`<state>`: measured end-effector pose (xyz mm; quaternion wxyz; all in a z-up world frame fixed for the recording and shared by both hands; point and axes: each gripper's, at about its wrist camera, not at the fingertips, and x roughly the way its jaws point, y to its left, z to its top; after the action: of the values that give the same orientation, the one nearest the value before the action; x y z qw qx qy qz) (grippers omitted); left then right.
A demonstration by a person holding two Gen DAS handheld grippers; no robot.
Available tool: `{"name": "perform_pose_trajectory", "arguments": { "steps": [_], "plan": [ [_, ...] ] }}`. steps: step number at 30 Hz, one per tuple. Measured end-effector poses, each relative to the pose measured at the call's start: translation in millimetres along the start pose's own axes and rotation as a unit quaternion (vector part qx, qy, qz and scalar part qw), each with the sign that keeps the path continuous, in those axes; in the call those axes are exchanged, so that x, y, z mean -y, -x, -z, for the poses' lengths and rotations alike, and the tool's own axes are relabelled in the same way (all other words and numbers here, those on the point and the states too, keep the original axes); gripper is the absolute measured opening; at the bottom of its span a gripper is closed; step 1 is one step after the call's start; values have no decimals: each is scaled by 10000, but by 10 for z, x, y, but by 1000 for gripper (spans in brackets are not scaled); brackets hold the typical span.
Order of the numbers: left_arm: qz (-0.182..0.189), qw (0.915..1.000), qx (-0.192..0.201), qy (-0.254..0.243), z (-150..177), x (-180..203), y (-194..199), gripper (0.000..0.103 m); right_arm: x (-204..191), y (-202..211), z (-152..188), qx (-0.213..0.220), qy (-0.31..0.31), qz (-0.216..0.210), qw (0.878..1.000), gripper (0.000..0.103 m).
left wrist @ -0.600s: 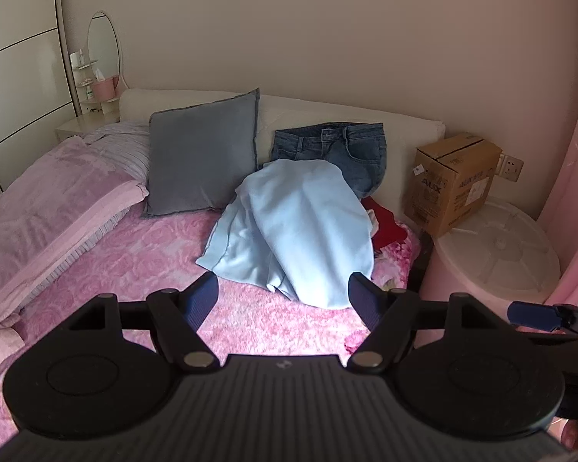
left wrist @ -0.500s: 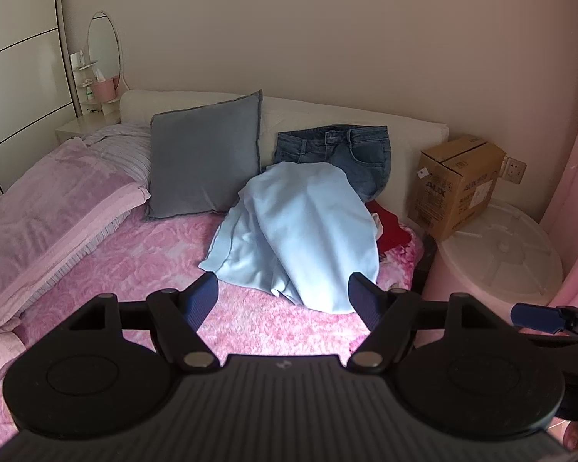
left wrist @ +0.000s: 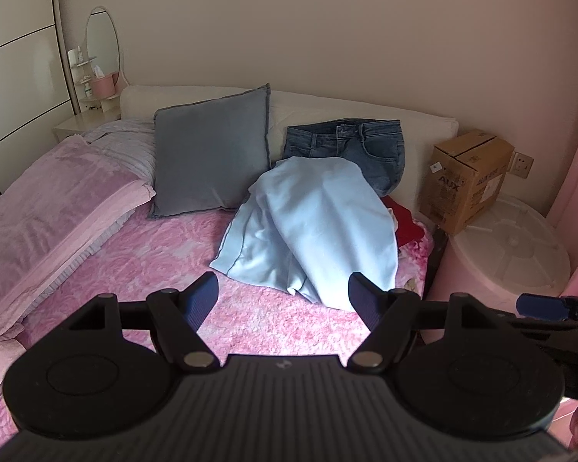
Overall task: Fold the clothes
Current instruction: 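Move both tools toward the light blue sweatshirt on the bed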
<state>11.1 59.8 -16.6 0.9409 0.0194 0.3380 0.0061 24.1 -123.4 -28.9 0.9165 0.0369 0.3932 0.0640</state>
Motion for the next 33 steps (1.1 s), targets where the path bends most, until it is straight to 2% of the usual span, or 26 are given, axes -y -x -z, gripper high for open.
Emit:
{"name": "perform_pose_trajectory", "arguments": {
  "steps": [16,33],
  "plan": [
    [95,9999,39,-60,-78,-166,-70,72,-181,-87,-27,218,-45,125,9997,61],
    [-86,9999,-118,59,-163,-272,-291,72,-251,-315,-143,54,84,38,9999,61]
  ]
}}
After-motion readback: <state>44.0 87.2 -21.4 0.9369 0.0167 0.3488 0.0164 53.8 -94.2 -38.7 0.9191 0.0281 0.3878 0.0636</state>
